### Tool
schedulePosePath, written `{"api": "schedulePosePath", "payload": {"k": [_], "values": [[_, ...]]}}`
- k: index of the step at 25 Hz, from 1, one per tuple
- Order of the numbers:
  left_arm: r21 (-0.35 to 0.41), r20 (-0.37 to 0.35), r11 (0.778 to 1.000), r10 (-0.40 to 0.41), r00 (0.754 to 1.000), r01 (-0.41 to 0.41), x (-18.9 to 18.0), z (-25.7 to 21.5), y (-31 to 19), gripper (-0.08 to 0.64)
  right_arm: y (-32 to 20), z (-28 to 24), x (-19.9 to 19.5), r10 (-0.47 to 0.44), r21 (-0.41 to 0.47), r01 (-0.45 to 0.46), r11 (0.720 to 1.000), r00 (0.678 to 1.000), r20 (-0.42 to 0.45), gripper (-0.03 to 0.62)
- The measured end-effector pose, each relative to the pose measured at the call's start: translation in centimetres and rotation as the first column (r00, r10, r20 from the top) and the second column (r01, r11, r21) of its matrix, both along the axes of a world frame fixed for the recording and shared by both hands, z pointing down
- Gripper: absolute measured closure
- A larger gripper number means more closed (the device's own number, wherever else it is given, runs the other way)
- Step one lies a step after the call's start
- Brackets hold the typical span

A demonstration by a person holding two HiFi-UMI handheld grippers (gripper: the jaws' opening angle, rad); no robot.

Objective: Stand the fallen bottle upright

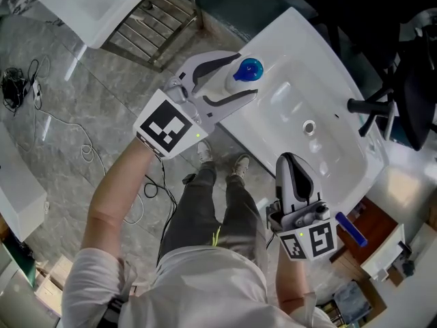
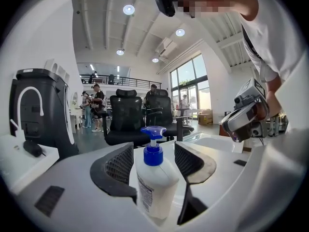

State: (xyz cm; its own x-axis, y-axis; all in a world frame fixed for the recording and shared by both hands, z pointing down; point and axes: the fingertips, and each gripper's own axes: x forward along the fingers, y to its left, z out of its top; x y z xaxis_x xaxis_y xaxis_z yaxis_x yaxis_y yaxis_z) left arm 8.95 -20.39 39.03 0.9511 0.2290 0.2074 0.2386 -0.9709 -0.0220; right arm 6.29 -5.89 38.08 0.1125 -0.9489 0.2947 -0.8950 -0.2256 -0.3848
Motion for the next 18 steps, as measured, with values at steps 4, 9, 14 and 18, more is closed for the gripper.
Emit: {"api": "schedulePosePath", "payload": {"k": [4,9,14,18], "values": [[-0.003,0.016,0.999,-0.052,0.999,0.052,-1.1,-0.6,-0.1,0.287,0.1,-1.6,-0.1,-0.025,0.025,0.025,0.999,1.000,-0.019,0.552],[0.010,0.049,0.989,-0.145,0.988,0.145,-3.0,-1.2,0.2,0.386,0.7,-3.8,-0.9,-0.062,0.053,0.064,0.997,0.997,-0.038,0.552],[0.052,0.086,0.974,-0.225,0.971,0.221,-5.1,-1.8,1.4,0.500,1.6,-6.3,-2.0,-0.103,0.081,0.107,0.991,0.993,-0.054,0.552],[0.067,0.099,0.955,-0.296,0.950,0.290,-6.4,-3.0,2.6,0.537,2.7,-8.1,-2.7,-0.128,0.091,0.134,0.987,0.990,-0.065,0.552]]}}
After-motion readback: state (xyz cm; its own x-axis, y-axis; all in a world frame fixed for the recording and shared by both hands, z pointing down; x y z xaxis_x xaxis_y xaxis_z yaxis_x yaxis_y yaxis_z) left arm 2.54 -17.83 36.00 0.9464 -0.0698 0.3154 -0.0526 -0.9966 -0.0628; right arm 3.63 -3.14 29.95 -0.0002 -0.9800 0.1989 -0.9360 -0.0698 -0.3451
